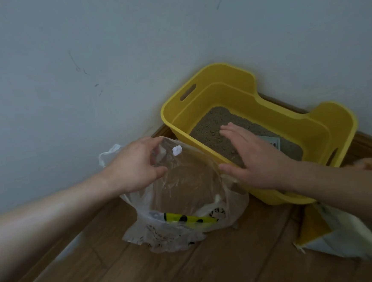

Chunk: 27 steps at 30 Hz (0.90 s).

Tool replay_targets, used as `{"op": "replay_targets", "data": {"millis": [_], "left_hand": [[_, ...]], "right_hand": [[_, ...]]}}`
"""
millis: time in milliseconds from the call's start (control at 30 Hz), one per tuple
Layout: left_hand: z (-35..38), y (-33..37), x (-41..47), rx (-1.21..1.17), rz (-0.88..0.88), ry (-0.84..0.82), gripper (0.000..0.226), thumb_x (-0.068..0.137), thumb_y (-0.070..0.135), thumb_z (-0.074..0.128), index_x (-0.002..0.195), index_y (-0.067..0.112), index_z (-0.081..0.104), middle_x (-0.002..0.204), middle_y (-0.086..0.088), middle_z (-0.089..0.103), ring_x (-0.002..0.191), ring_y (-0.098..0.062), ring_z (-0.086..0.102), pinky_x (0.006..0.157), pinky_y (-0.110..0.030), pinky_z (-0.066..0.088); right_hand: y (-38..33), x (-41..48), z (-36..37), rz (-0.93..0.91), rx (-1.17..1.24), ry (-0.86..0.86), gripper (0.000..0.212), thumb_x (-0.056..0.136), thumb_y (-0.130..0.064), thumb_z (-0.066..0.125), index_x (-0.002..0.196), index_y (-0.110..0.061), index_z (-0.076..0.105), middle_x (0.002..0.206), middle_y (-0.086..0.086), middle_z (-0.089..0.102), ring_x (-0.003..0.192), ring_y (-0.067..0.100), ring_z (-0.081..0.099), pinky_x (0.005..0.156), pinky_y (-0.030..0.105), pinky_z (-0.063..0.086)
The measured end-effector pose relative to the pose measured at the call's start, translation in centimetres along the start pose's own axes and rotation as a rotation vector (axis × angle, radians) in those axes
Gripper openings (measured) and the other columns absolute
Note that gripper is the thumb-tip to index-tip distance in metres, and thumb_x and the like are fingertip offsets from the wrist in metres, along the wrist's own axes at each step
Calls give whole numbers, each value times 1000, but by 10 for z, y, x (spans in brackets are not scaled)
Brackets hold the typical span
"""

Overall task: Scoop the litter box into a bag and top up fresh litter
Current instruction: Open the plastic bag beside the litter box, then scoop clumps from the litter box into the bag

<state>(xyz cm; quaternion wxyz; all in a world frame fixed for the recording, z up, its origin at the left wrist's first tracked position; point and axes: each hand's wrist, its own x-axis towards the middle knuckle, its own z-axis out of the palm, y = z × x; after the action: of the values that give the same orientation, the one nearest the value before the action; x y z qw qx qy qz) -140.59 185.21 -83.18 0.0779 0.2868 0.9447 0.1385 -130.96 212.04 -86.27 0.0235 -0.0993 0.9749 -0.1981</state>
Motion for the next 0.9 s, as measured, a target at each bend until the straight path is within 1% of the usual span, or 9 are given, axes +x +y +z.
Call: {"op": "replay_targets", "data": {"millis": [67,133,267,367,433,533,633,733,900], "left_hand": [[-2,1,4,-22,-5,-9,78,74,38,76,143,18,46,113,3,60,95,-17,64,85,-34,52],[-5,3,10,-28,-7,-20,79,73,38,77,143,17,47,114,3,61,96,-18,64,86,-33,51],[-13,9,20,-11,-34,-60,78,75,32,81,144,18,47,117,4,61,96,-17,65,87,-32,51],[-16,13,24,-11,-59,-105,77,75,30,81,143,19,47,115,6,60,92,-15,66,86,-33,51],[-15,16,25,-14,-77,-134,76,76,30,81,143,20,46,111,11,58,89,-11,65,84,-32,51],[-7,19,25,-12,-86,-172,75,77,31,80,144,22,46,109,14,57,90,-9,63,82,-29,49],[1,17,25,-42,-81,-176,73,77,30,80,142,22,48,102,17,56,87,-7,62,79,-27,47],[6,14,26,-82,-68,-155,77,77,30,81,144,23,45,104,17,57,85,-5,63,81,-31,51],[10,11,30,-127,-54,-139,79,76,28,82,145,23,45,105,18,56,82,-2,63,81,-29,52]], "right_hand": [[12,-2,-2,61,12,-30,79,93,-58,48,155,-21,16,162,-6,14,149,9,7,119,28,12],[21,-4,-2,131,23,-62,79,92,-61,47,154,-22,18,161,-4,20,147,12,19,118,32,23],[36,-2,2,237,49,-116,71,93,-64,44,150,-24,28,150,-1,39,130,18,45,103,35,41],[53,3,10,309,-39,-161,59,95,-57,47,142,-22,38,120,5,61,102,20,61,85,37,54],[63,4,15,377,-106,-258,50,96,-51,49,134,-19,44,97,5,64,82,19,62,70,35,56],[73,4,22,419,-152,-422,39,97,-45,51,127,-19,49,113,8,64,95,23,62,76,34,54],[79,6,30,429,-162,-538,39,99,-42,50,133,-21,49,121,9,60,104,25,59,79,33,50],[86,7,41,441,-165,-626,40,101,-39,46,138,-23,47,123,8,59,105,23,58,84,33,50],[85,12,40,410,-154,-745,37,104,-36,41,133,-19,53,126,6,58,110,22,56,90,33,46]]}}
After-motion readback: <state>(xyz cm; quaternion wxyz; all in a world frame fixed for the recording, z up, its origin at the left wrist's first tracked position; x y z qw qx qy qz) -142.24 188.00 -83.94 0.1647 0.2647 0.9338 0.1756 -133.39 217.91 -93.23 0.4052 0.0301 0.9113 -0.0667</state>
